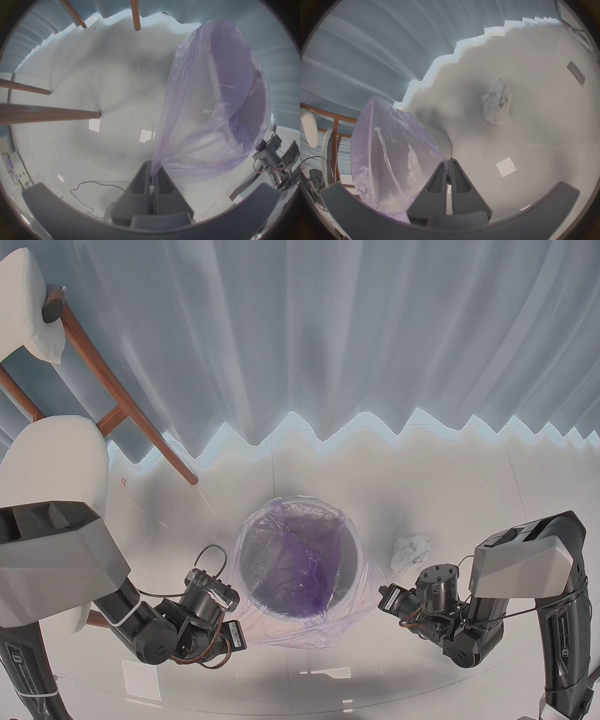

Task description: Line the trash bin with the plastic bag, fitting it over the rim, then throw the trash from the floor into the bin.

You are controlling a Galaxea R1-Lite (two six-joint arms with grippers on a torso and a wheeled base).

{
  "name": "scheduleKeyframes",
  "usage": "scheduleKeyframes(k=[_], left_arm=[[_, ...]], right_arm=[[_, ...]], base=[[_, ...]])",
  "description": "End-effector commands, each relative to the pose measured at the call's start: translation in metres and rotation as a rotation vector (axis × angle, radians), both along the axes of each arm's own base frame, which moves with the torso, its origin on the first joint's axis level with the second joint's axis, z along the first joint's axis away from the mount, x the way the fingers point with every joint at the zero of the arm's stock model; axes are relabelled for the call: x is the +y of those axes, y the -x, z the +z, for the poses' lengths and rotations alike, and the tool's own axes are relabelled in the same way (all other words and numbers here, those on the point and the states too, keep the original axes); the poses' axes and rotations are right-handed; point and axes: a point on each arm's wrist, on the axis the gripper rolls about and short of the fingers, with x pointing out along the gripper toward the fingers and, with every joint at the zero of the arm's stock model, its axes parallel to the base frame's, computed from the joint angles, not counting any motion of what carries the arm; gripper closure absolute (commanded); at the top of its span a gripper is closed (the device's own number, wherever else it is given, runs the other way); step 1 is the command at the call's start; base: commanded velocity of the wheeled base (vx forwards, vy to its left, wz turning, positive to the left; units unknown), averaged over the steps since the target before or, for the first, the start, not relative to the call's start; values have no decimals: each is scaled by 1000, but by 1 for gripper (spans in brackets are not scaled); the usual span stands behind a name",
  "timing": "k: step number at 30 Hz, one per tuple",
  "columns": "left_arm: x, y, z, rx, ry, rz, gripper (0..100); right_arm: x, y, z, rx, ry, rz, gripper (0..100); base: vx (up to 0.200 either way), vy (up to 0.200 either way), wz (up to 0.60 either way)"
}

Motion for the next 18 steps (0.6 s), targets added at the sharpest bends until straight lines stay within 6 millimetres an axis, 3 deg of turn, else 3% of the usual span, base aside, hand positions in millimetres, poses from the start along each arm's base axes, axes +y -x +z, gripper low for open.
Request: scheduleKeyframes(k=[1, 10, 18], left_arm=[[1, -14, 1, -24, 12, 31, 100], [9, -47, 0, -69, 13, 111, 100], [3, -43, -11, -22, -28, 96, 100]], right_arm=[[-2, -12, 1, -23, -13, -20, 100], [-11, -41, -3, -7, 11, -66, 100], [-2, -54, 0, 7, 18, -59, 100]], base=[[0, 0, 0], [0, 0, 0], [0, 0, 0]])
